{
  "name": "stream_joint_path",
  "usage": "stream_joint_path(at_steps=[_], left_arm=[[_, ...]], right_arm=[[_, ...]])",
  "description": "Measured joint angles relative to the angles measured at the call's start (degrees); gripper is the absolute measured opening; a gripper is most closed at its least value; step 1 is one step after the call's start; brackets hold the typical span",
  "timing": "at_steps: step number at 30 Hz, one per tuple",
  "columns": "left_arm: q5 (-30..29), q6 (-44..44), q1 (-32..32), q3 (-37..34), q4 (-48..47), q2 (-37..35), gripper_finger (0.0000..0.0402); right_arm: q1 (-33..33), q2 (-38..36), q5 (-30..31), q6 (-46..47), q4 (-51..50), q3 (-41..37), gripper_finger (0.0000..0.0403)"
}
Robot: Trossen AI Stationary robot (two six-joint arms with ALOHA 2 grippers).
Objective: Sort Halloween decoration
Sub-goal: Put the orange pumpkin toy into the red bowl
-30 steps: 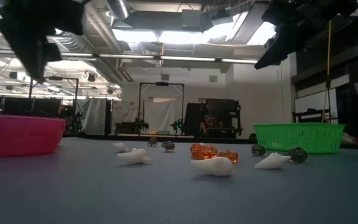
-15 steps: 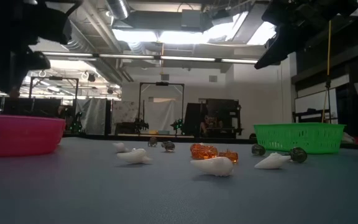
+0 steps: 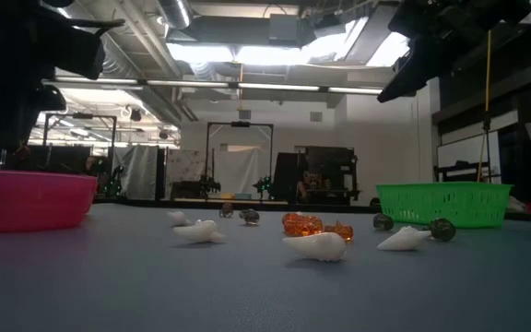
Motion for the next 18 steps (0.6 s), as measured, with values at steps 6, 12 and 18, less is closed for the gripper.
stream_joint_path(at_steps=[6,12,18], left_arm=[[0.0,0.0,0.0,0.0,2.2,0.0,0.0085],[-0.2,0.5,0.0,0.0,4.7,0.0,0.0085],[-1.0,0.4,0.0,0.0,4.5,0.0,0.0085]], right_arm=[[0.0,0.0,0.0,0.0,0.0,0.0,0.0172],[0.0,0.0,0.0,0.0,0.0,0.0,0.0172],[0.0,0.0,0.0,0.0,0.0,0.0,0.0172]])
